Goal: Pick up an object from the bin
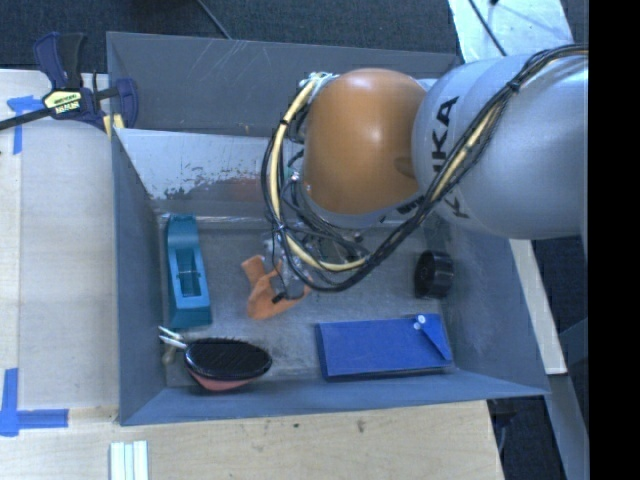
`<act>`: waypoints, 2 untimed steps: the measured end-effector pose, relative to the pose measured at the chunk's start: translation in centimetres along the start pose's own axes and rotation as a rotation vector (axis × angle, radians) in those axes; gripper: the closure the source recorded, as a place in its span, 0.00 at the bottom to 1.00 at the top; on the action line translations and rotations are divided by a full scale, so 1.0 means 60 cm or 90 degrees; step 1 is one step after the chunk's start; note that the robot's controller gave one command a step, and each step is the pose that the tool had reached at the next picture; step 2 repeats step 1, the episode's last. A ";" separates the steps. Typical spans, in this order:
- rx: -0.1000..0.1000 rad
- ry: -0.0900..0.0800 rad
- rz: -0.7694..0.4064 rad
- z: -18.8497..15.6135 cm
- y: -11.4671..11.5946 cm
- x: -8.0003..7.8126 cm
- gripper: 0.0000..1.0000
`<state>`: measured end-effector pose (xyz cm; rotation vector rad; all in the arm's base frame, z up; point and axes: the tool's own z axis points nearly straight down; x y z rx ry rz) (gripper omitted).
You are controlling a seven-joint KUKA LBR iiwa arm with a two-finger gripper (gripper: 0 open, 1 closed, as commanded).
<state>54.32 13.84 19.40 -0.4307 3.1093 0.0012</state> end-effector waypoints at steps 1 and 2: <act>0.000 0.000 0.007 -0.162 -0.056 -0.017 1.00; 0.000 0.000 0.007 -0.162 -0.056 -0.017 1.00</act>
Offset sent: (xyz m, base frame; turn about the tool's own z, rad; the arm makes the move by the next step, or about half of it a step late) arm 0.0000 0.0000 0.0000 0.0000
